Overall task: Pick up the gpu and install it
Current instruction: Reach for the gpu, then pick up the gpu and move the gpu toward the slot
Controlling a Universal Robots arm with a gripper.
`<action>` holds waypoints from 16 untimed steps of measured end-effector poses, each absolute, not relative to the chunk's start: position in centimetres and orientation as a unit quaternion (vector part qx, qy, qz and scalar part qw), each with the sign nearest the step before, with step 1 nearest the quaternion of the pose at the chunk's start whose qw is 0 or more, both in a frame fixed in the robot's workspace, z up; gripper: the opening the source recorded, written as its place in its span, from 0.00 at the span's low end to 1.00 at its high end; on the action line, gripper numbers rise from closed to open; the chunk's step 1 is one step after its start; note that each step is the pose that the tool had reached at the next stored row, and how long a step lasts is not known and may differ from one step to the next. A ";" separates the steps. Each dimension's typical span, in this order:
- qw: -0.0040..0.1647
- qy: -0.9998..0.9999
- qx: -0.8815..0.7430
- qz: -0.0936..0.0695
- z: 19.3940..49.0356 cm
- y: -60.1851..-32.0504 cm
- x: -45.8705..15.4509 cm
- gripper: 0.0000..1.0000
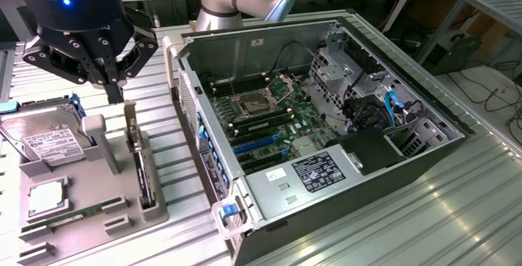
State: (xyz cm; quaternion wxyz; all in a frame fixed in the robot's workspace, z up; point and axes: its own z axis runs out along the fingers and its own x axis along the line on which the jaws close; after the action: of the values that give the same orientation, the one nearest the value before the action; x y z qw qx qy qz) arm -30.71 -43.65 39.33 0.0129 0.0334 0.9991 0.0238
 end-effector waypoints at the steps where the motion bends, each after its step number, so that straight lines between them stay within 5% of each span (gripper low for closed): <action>1: 0.013 0.999 0.033 0.024 39.3 -43.7 -30.7 0.11; 10: 0.013 0.999 0.033 0.024 39.3 -43.7 -30.7 0.11; 16: 0.013 0.999 0.033 0.024 39.3 -43.7 -30.7 0.42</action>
State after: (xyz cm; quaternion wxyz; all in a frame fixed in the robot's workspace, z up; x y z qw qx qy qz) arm -30.70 -43.65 39.33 0.0129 0.0334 0.9991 0.0238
